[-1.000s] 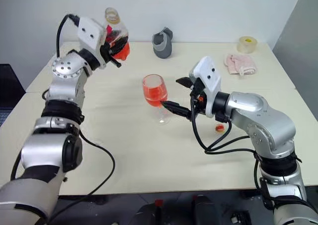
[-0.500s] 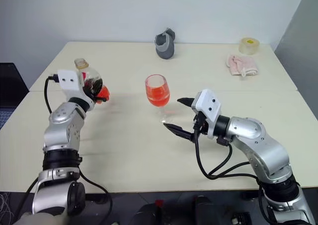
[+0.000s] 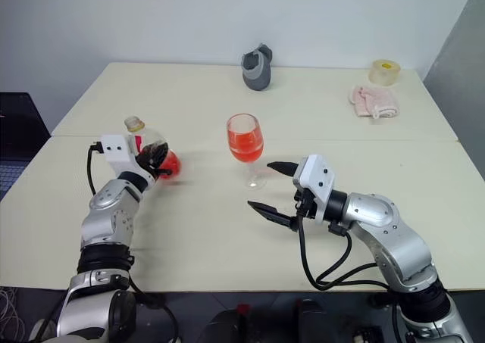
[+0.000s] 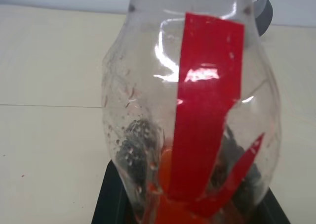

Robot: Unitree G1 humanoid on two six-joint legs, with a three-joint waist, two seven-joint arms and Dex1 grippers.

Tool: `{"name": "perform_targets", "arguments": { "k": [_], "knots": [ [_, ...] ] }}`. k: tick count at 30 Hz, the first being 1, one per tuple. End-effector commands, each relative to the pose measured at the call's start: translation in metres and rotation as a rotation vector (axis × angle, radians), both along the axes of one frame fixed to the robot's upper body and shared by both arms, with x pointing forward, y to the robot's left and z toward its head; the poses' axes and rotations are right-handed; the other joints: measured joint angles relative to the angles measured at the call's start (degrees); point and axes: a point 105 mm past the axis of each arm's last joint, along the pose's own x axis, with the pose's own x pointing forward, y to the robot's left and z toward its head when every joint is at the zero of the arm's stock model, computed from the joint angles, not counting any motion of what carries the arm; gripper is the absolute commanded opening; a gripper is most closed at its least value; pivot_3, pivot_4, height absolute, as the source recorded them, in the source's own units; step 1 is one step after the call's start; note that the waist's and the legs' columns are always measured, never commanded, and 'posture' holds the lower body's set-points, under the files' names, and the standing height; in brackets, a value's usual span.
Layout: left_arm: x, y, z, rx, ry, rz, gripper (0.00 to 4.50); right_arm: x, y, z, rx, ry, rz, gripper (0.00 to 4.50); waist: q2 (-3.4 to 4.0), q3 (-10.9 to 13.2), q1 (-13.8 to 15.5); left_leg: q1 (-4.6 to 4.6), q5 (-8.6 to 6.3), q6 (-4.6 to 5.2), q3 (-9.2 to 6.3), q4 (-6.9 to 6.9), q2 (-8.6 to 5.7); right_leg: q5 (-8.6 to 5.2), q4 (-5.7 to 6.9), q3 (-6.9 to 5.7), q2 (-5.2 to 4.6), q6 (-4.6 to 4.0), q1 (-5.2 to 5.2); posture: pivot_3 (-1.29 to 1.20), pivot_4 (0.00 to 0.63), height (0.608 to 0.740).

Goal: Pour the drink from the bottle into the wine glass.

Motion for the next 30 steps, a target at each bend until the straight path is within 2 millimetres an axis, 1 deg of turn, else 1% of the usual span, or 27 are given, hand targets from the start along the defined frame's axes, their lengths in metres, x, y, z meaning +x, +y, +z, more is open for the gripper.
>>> {"name": "perform_targets", "arguments": {
  "k": [1,4,9,14,19,22,25,30],
  "knots": [
    [0.001,0.002,0.011,0.042,-0.045,-0.005,1.88,0.001,-0.002,0.006,0.017,-0.014,-0.017,4.50,0.00,0.00,0.00,0.00,0.00,0.00,-0.01,0.00,0.00,0.00,0.00,0.00,-0.01,0.00,0.00,0.00,0.150,0.740],
    [0.001,0.002,0.010,0.046,-0.047,-0.004,2.91,0.002,-0.003,0.006,0.017,-0.015,-0.022,4.50,0.00,0.00,-0.01,0.01,0.00,0.00,-0.01,0.00,0.00,0.00,0.00,0.00,-0.01,0.00,0.00,0.00,0.150,0.740],
    [0.000,0.002,0.014,0.051,-0.051,-0.004,4.46,0.004,-0.003,0.007,0.014,-0.022,-0.031,4.50,0.00,0.00,-0.03,0.01,0.00,0.01,-0.01,0.00,0.00,0.00,0.00,0.00,0.00,0.00,0.00,0.00,0.150,0.740],
    [-0.009,0.001,0.021,0.062,-0.057,0.000,4.49,0.004,-0.003,0.007,0.017,-0.016,-0.032,4.50,0.00,0.00,-0.08,0.00,0.00,0.00,-0.03,-0.01,0.02,0.00,0.00,0.01,0.00,0.00,0.00,0.00,0.150,0.740],
    [-0.023,0.000,0.028,0.076,-0.054,0.027,4.49,0.000,-0.006,0.000,0.012,0.005,-0.036,4.50,0.00,0.00,-0.05,0.01,0.00,0.01,-0.05,-0.02,0.06,0.00,0.00,0.01,-0.01,0.00,0.00,0.00,0.150,0.740],
    [-0.037,-0.001,0.028,0.064,-0.038,0.038,4.49,-0.005,-0.009,-0.003,0.007,0.015,-0.040,4.50,0.00,0.00,0.01,0.01,-0.01,0.01,-0.04,-0.02,0.09,0.00,0.00,0.04,-0.03,0.00,0.01,0.00,0.150,0.740],
    [-0.055,-0.005,0.020,0.055,-0.002,0.030,4.49,-0.008,-0.013,-0.008,0.012,0.040,-0.066,4.50,0.00,0.00,0.11,0.04,-0.01,0.01,-0.05,-0.03,0.11,0.00,0.00,0.05,-0.05,0.00,0.04,0.00,0.150,0.740],
    [-0.091,-0.021,0.008,0.040,0.062,-0.008,4.49,-0.011,-0.031,-0.020,0.038,0.084,-0.236,4.50,0.00,0.00,0.55,0.06,-0.02,0.03,-0.04,-0.07,0.17,0.00,-0.02,0.08,-0.08,0.00,0.06,0.00,0.150,0.740]
  ]
}}
